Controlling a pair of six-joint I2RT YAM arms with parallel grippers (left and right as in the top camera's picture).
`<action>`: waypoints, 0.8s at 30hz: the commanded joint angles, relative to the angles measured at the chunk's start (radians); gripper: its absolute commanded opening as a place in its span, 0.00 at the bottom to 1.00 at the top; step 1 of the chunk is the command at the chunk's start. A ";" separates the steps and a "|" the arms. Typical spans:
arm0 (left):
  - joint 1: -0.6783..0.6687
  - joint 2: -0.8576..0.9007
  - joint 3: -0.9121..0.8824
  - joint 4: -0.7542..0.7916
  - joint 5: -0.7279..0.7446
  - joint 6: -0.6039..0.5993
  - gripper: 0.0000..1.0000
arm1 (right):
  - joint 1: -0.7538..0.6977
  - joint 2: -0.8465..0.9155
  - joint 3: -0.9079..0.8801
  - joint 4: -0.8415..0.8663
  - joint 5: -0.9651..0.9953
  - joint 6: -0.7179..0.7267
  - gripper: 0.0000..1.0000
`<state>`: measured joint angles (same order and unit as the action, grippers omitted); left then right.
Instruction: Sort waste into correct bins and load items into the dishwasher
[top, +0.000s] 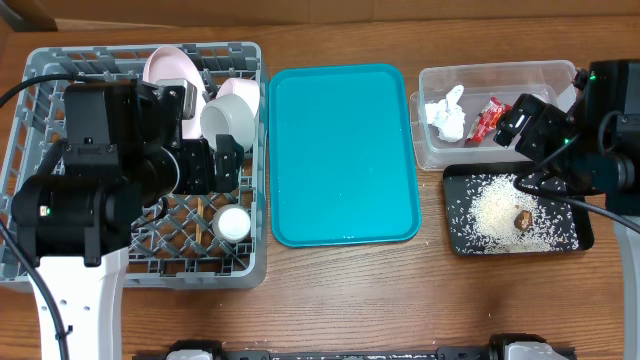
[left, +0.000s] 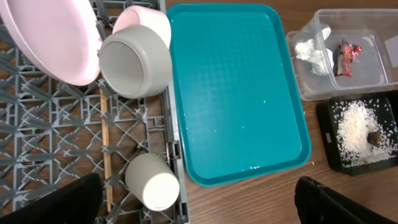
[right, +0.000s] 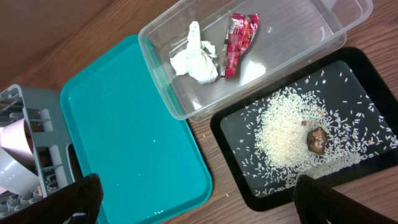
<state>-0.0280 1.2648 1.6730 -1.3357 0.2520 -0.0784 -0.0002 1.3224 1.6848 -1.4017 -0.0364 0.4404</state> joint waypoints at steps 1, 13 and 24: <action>0.002 0.010 0.005 0.001 0.029 -0.014 1.00 | -0.002 -0.005 0.014 0.005 0.013 0.002 1.00; 0.002 0.034 0.004 0.001 0.029 -0.014 1.00 | -0.001 -0.333 -0.166 0.045 0.147 -0.029 1.00; 0.002 0.037 0.004 0.001 0.029 -0.014 1.00 | -0.001 -0.832 -0.925 0.843 0.026 -0.055 1.00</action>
<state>-0.0280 1.2991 1.6722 -1.3357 0.2672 -0.0788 -0.0002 0.5667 0.8913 -0.6411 0.0479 0.3988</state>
